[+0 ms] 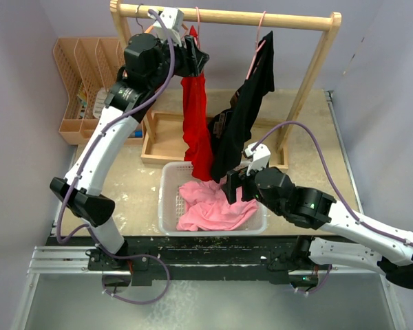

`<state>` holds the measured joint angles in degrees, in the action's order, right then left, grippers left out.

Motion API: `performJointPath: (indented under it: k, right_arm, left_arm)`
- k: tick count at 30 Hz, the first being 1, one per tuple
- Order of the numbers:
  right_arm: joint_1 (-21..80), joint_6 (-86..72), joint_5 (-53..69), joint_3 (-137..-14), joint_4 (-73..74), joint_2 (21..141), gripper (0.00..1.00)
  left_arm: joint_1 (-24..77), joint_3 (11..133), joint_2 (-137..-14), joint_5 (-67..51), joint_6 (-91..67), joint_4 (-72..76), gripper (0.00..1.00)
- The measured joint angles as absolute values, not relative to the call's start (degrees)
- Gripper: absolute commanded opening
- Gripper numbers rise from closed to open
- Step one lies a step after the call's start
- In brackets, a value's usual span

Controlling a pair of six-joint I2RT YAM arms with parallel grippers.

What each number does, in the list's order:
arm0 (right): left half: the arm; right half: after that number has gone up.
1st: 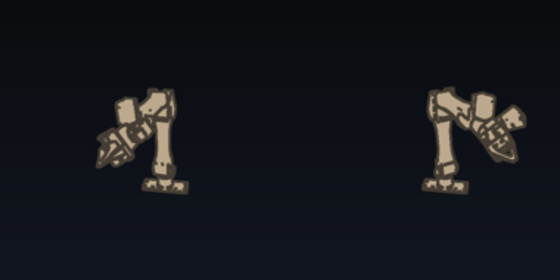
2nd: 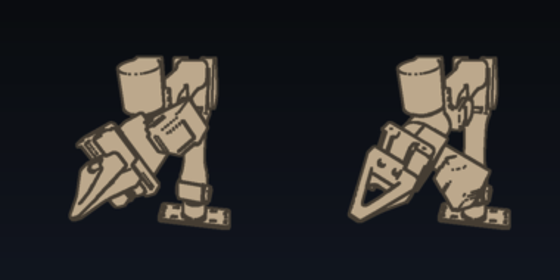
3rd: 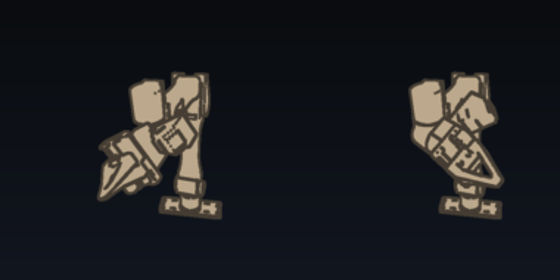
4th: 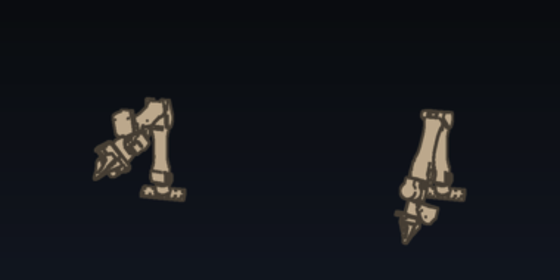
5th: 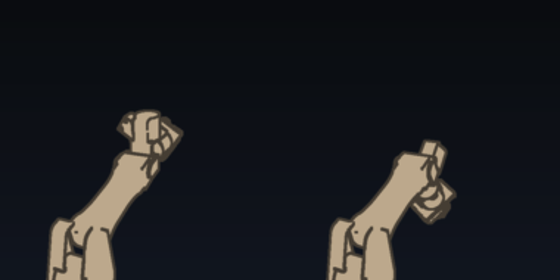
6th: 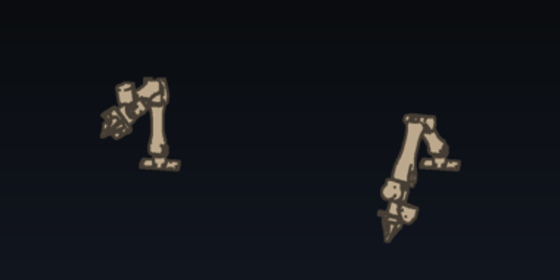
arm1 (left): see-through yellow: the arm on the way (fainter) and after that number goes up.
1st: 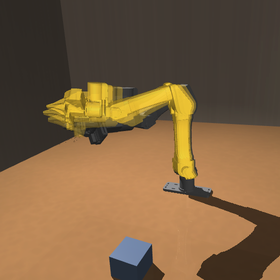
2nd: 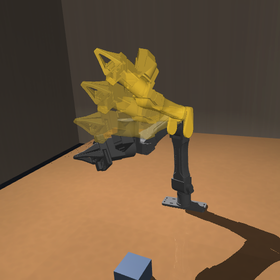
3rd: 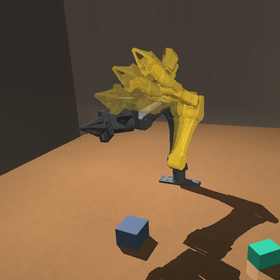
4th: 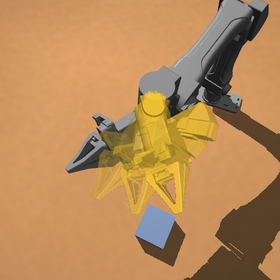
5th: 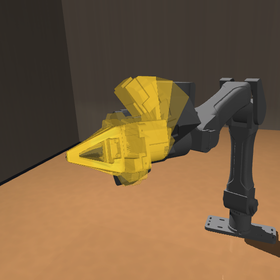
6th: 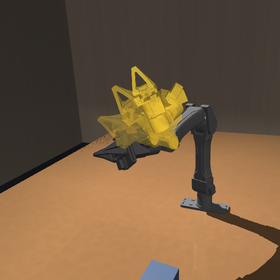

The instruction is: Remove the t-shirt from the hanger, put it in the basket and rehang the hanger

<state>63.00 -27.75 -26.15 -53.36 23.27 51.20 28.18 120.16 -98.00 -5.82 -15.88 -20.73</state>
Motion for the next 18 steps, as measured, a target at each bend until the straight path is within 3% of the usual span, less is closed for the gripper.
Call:
performJointPath:
  k: [3,6,13,18]
  right_arm:
    - [63.00,-27.59,-26.15,-53.36,23.24,51.22,0.86]
    - [63.00,-27.46,-26.15,-53.36,23.24,51.22,0.86]
    - [63.00,-27.42,-26.04,-53.36,23.24,51.24,0.86]
    - [63.00,-27.42,-25.96,-53.36,23.20,51.37,0.86]
  left_arm:
    - [28.21,120.16,-99.20,-4.75,-15.88,-20.67,0.57]
    - [28.21,120.16,-99.98,-3.90,-15.90,-20.60,0.48]
    - [28.38,120.16,-100.57,-2.90,-15.92,-19.40,0.01]
    - [28.32,119.00,-100.49,-2.11,-15.55,-17.30,0.00]
